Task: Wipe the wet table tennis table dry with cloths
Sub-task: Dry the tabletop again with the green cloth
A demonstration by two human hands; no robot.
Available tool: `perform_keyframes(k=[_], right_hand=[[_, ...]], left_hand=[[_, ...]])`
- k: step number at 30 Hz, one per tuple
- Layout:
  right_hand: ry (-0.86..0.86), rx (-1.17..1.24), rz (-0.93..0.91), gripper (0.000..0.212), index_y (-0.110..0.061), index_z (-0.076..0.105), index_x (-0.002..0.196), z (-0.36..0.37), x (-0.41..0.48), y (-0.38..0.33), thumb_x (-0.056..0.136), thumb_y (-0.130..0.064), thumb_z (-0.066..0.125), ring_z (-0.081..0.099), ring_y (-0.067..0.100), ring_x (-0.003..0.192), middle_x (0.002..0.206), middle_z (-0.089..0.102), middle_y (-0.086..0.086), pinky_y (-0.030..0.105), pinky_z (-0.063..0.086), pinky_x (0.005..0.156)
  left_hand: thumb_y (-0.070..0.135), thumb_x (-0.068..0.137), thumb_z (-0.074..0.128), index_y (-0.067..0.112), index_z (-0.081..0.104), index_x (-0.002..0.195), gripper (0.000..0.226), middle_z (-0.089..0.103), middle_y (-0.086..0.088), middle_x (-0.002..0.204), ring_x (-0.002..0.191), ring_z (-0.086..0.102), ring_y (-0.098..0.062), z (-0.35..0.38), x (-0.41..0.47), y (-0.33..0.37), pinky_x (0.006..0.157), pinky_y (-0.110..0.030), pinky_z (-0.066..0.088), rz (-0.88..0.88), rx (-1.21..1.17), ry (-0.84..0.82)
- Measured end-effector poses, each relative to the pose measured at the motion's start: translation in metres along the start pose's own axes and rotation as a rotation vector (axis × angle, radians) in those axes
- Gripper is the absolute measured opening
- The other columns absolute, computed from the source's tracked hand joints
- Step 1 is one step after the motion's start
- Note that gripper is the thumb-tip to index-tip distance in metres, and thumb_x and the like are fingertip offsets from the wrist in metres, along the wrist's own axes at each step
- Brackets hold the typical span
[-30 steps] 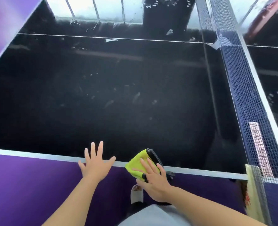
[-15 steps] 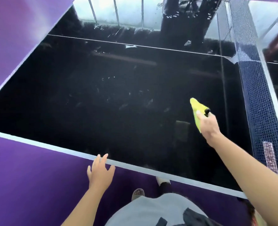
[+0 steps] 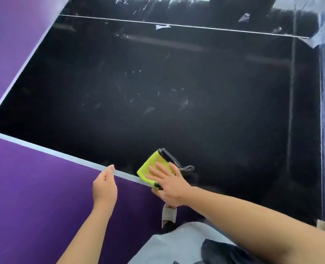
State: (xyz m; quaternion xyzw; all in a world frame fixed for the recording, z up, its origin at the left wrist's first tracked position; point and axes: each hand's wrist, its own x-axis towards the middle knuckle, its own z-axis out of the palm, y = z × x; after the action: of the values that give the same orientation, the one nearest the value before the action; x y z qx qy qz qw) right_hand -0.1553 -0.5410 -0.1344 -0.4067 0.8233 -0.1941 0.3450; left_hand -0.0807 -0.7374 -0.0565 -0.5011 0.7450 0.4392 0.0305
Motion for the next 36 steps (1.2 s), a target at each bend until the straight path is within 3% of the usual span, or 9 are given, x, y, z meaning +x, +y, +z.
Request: perform_keyframes(k=[4, 7, 13, 17, 19, 24, 27, 31, 36], right_hand=[[-0.285, 0.333, 0.07, 0.044, -0.015, 0.057, 0.125, -0.003, -0.001, -0.066, 0.103, -0.048, 0.036, 0.041, 0.017, 0.133, 0.134, 0.055, -0.002, 0.041, 0.018, 0.119], [-0.299, 0.809, 0.174, 0.032, -0.013, 0.06, 0.111, -0.028, -0.016, -0.068, 0.1, -0.041, 0.049, 0.053, 0.012, 0.094, 0.113, 0.06, 0.005, 0.027, 0.043, 0.09], [0.282, 1.54, 0.466, 0.029, -0.018, 0.062, 0.12, -0.061, -0.13, -0.028, 0.105, -0.032, 0.043, 0.068, 0.013, 0.102, 0.117, 0.07, -0.001, 0.026, 0.055, 0.088], [0.88, 1.872, 0.489, 0.039, -0.017, 0.062, 0.129, -0.076, -0.223, 0.004, 0.103, -0.04, 0.044, 0.061, 0.025, 0.118, 0.129, 0.068, 0.006, 0.046, 0.042, 0.11], [1.131, 1.807, 0.53, 0.037, -0.017, 0.06, 0.132, -0.087, -0.258, 0.024, 0.103, -0.035, 0.047, 0.068, 0.02, 0.11, 0.125, 0.07, 0.004, 0.042, 0.051, 0.097], [1.365, 1.08, 0.826, 0.022, -0.021, 0.061, 0.121, -0.117, -0.297, 0.091, 0.102, -0.024, 0.051, 0.06, 0.015, 0.093, 0.102, 0.065, -0.003, 0.031, 0.046, 0.086], [1.196, 0.642, 0.925, 0.028, -0.025, 0.053, 0.129, -0.129, -0.285, 0.134, 0.102, -0.025, 0.048, 0.056, 0.017, 0.09, 0.105, 0.06, -0.002, 0.03, 0.042, 0.089], [0.714, 0.258, 1.003, 0.049, -0.03, 0.035, 0.15, -0.086, -0.242, 0.197, 0.102, -0.033, 0.045, 0.037, 0.029, 0.14, 0.155, 0.037, 0.003, 0.045, 0.025, 0.116], [0.42, 0.071, 0.604, 0.055, -0.046, 0.014, 0.155, 0.013, -0.213, 0.157, 0.105, -0.041, 0.036, -0.017, 0.011, 0.151, 0.166, -0.004, -0.012, 0.045, -0.015, 0.118]], left_hand=[[0.021, 0.104, 0.043, 0.024, 0.063, 0.127, 0.03, 0.072, 0.004, 0.114, 0.116, 0.062, -0.015, -0.014, 0.013, 0.01, 0.1, -0.034, 0.046, 0.058, -0.11, -0.074], [0.012, 0.099, 0.053, 0.024, 0.065, 0.12, 0.027, 0.073, -0.001, 0.105, 0.105, 0.068, -0.015, -0.005, 0.018, 0.015, 0.096, -0.034, 0.052, 0.081, -0.188, -0.152], [-0.006, 0.095, 0.04, 0.016, 0.062, 0.126, 0.045, 0.074, -0.008, 0.105, 0.1, 0.071, -0.025, 0.067, -0.01, 0.018, 0.096, -0.039, 0.054, 0.151, -0.21, -0.498], [-0.001, 0.095, 0.043, 0.019, 0.061, 0.13, 0.044, 0.071, 0.001, 0.113, 0.102, 0.066, -0.013, 0.122, -0.055, 0.033, 0.091, -0.025, 0.055, 0.32, -0.084, -0.671], [0.004, 0.097, 0.047, 0.022, 0.059, 0.134, 0.043, 0.065, 0.003, 0.126, 0.114, 0.061, -0.013, 0.142, -0.077, 0.043, 0.088, -0.018, 0.051, 0.423, 0.005, -0.719], [0.042, 0.099, 0.054, 0.031, 0.02, 0.159, 0.069, 0.014, -0.005, 0.168, 0.154, 0.01, -0.026, 0.194, -0.103, 0.046, 0.123, -0.046, 0.019, 0.65, 0.649, -0.659], [0.037, 0.103, 0.041, 0.035, 0.0, 0.16, 0.07, -0.007, -0.003, 0.169, 0.155, -0.008, -0.027, 0.202, -0.101, 0.037, 0.125, -0.05, 0.003, 0.555, 0.85, -0.55], [0.016, 0.101, 0.04, 0.035, 0.003, 0.16, 0.073, -0.005, 0.004, 0.169, 0.155, -0.006, -0.02, 0.197, -0.09, 0.014, 0.124, -0.049, 0.004, 0.561, 0.884, -0.387], [-0.006, 0.09, 0.044, 0.032, 0.027, 0.157, 0.079, 0.008, 0.005, 0.169, 0.155, 0.002, -0.018, 0.182, -0.075, 0.005, 0.121, -0.047, 0.025, 0.579, 0.757, -0.448]])
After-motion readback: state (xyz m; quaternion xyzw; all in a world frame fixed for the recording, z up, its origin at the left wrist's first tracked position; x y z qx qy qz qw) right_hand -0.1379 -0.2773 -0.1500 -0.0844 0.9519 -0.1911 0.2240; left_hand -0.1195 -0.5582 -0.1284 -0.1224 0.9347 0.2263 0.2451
